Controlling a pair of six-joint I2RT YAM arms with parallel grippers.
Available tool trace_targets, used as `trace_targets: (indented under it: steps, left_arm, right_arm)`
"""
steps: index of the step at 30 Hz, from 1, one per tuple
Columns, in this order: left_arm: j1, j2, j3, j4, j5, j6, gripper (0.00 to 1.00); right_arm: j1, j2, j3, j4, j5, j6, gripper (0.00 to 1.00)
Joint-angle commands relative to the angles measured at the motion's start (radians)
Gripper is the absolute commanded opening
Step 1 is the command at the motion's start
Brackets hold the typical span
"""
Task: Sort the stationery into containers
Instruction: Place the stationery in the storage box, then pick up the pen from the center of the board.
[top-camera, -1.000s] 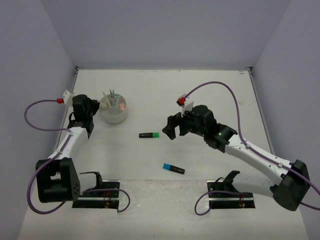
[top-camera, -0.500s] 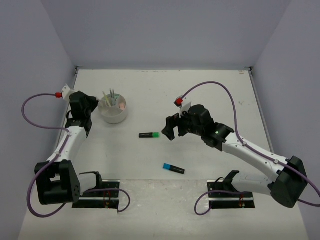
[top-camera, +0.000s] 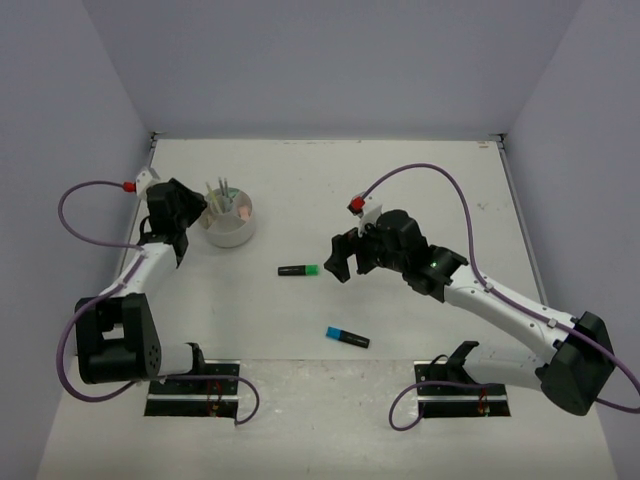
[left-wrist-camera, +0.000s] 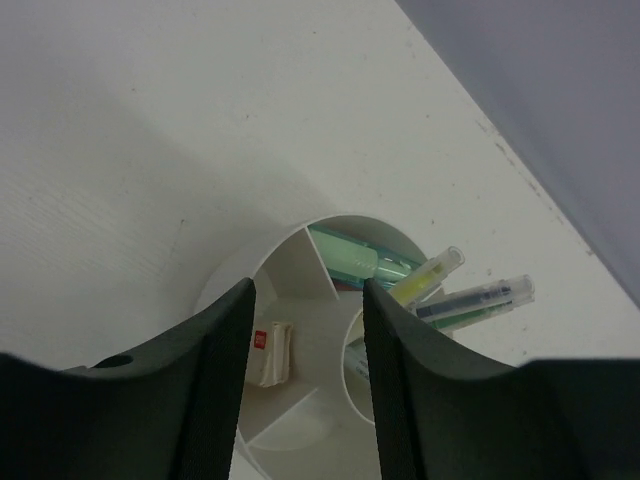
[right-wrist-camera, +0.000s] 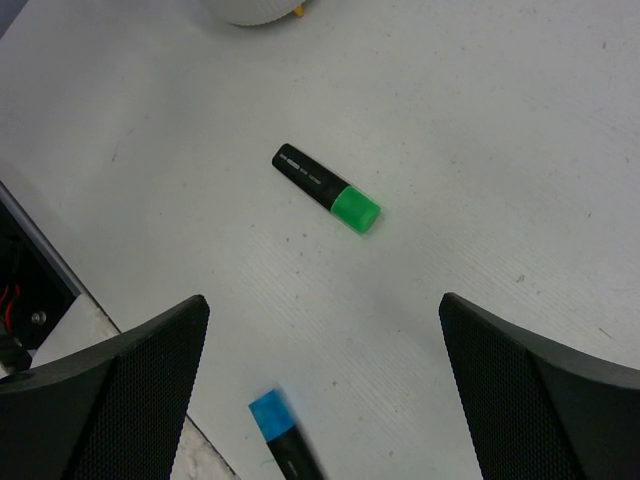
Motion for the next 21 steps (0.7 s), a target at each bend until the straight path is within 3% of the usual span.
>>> trace_targets:
  steps: [1,3,5,6,8,10,15,21]
  left_arm:
    - [0.010,0.017,0.049,0.042,0.008,0.022,0.55]
    - [0.010,-0.013,0.065,0.007,0.055,0.028,0.64]
    - [0.007,-0.058,0.087,-0.036,0.090,0.052,0.66]
    - [0.002,-0.107,0.098,-0.094,0.114,0.068,0.76]
    - [-0.004,-0.195,0.108,-0.154,0.157,0.087,0.91]
    - [-0.005,-0.335,0.116,-0.225,0.189,0.118,0.98]
    - [-0.004,-0.499,0.188,-0.437,0.336,0.258,1.00]
    - [-0.005,-0.608,0.176,-0.573,0.412,0.379,1.00]
  right_arm:
    - [-0.005,-0.019,0.027,-0.021,-0.035,-0.027,0.99]
    - [-0.003,-0.009,0.037,-0.117,-0.067,-0.064,0.99]
    - [0.006,0.001,0.057,-0.214,-0.092,-0.088,0.99]
    - [0.047,0.057,0.088,-0.333,-0.054,-0.112,0.99]
    - [0.091,0.141,0.114,-0.410,0.042,-0.122,0.99]
    - [0.167,0.241,0.138,-0.505,0.102,-0.113,0.93]
    - [0.291,0.424,0.197,-0.574,0.132,-0.104,0.86]
    - [0.319,0.526,0.227,-0.601,0.065,-0.110,0.68]
